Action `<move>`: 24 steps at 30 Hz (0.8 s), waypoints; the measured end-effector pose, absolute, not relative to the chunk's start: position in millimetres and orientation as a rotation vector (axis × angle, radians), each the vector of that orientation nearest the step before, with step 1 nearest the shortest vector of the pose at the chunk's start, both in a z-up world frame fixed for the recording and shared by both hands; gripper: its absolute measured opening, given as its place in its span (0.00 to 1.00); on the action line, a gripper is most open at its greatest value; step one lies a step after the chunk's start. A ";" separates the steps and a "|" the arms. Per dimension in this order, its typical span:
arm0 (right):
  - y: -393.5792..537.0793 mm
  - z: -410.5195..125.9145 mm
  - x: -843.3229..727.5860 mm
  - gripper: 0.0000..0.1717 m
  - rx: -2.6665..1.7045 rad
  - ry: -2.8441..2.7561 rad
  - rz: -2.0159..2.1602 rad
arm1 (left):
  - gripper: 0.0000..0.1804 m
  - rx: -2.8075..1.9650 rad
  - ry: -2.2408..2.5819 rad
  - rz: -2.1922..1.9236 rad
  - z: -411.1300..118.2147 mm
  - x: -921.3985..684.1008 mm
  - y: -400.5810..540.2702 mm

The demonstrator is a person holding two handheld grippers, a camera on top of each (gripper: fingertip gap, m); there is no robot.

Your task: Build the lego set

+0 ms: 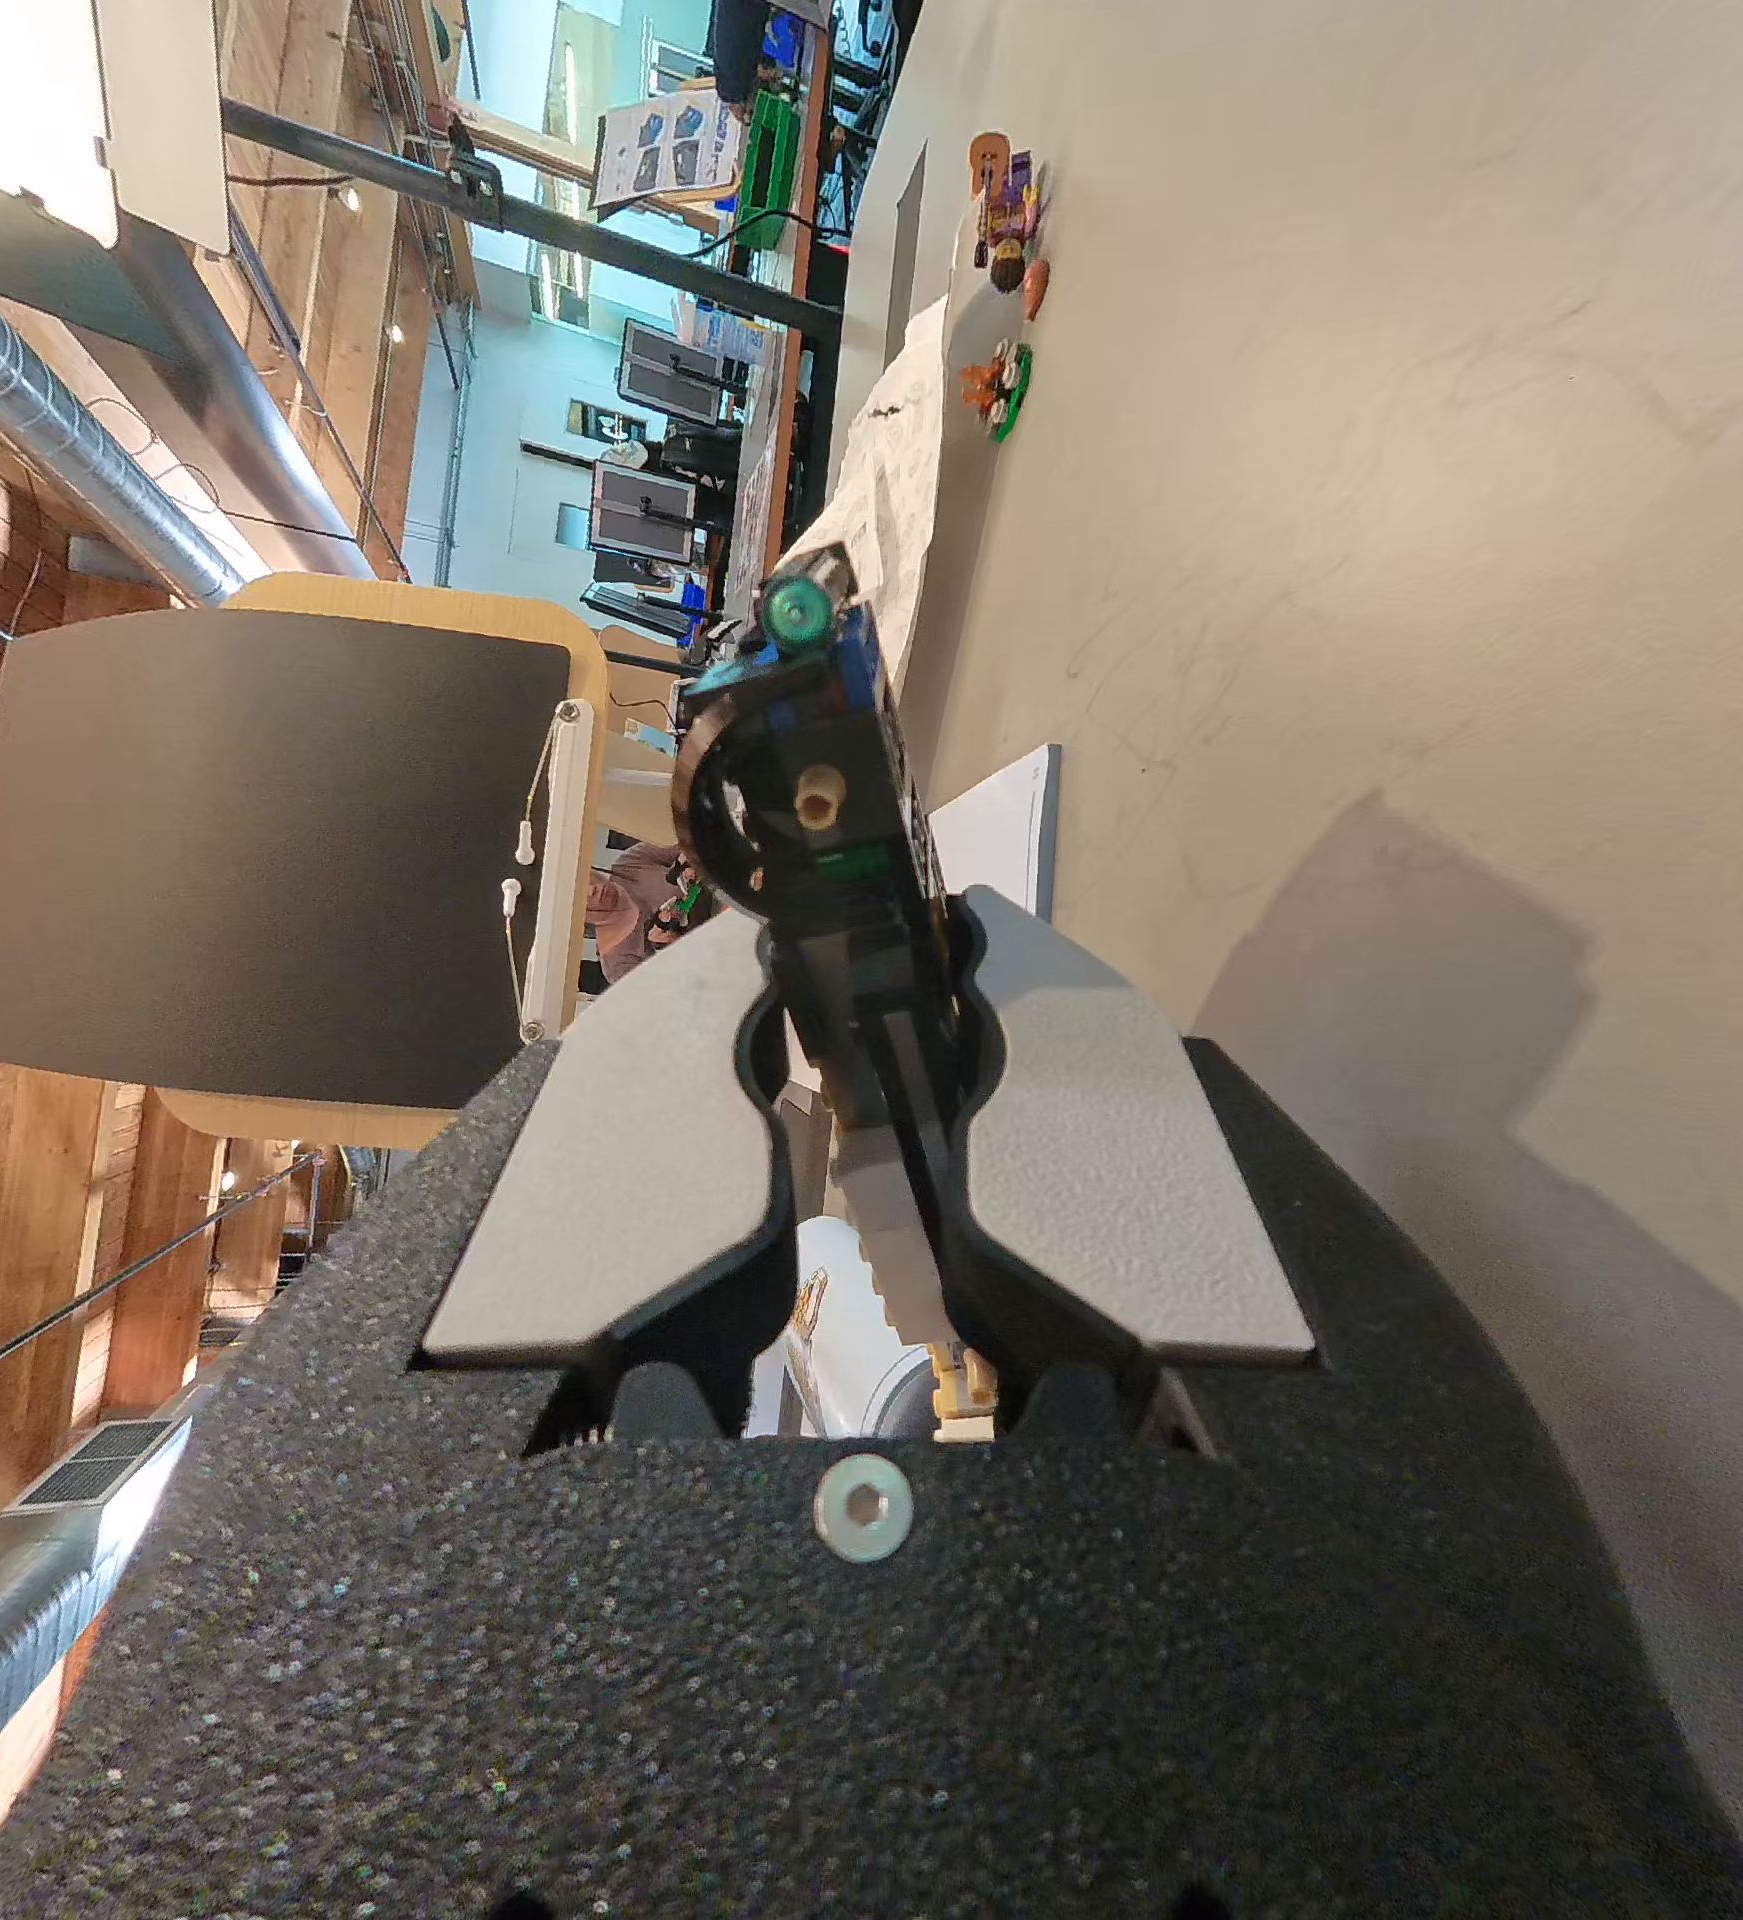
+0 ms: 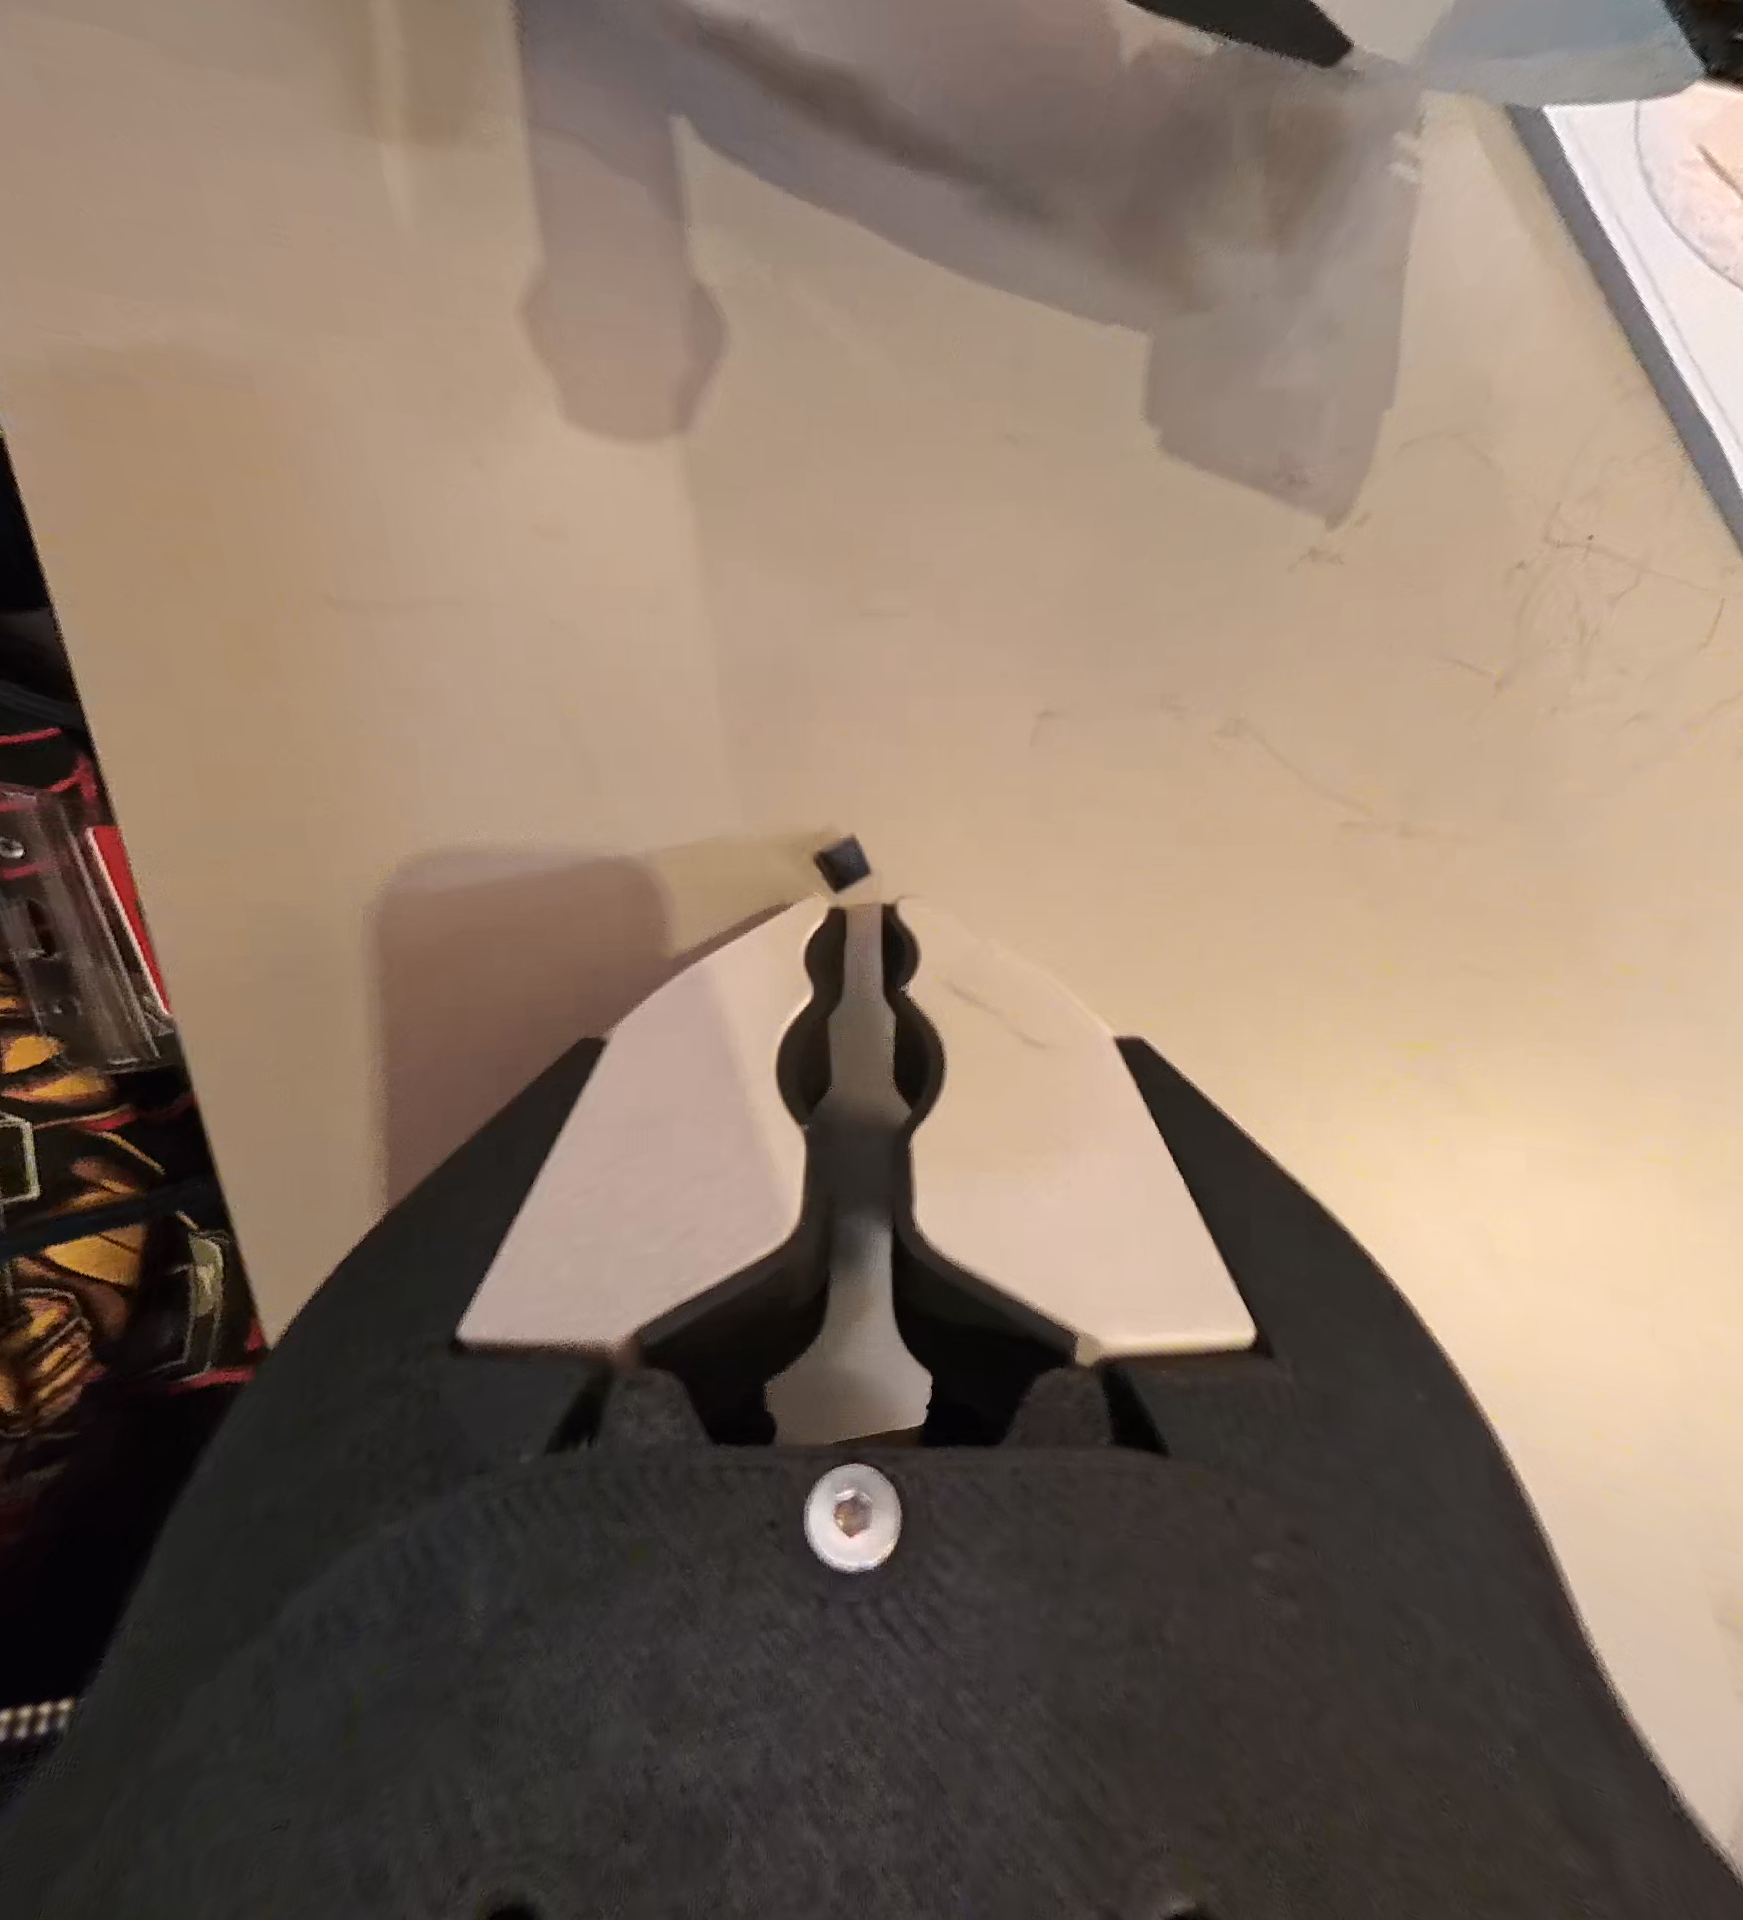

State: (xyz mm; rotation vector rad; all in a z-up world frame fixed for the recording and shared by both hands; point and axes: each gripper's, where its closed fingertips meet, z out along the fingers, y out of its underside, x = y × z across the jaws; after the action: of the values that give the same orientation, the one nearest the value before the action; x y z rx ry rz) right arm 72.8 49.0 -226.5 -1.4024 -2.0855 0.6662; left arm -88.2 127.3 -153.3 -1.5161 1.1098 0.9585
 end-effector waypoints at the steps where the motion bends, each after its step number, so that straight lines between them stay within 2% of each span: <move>1: 51.1 -226.5 75.0 0.05 -1.408 -2.084 0.680 | 0.16 -1.517 1.108 0.958 -153.2 -88.8 127.5; 16: 42.1 -231.0 73.0 0.09 -1.551 -2.015 0.702 | 0.16 -1.528 1.097 0.944 -156.8 -95.4 132.7; 24: 44.7 -226.1 61.6 0.14 -1.234 -2.191 0.643 | 0.16 -1.518 1.120 0.943 -157.5 -96.0 133.3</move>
State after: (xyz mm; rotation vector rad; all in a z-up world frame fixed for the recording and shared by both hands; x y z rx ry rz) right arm 61.6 44.7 -226.1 -1.2339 -2.1908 0.6429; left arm -96.0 133.3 -157.5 -1.5184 1.1195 0.9429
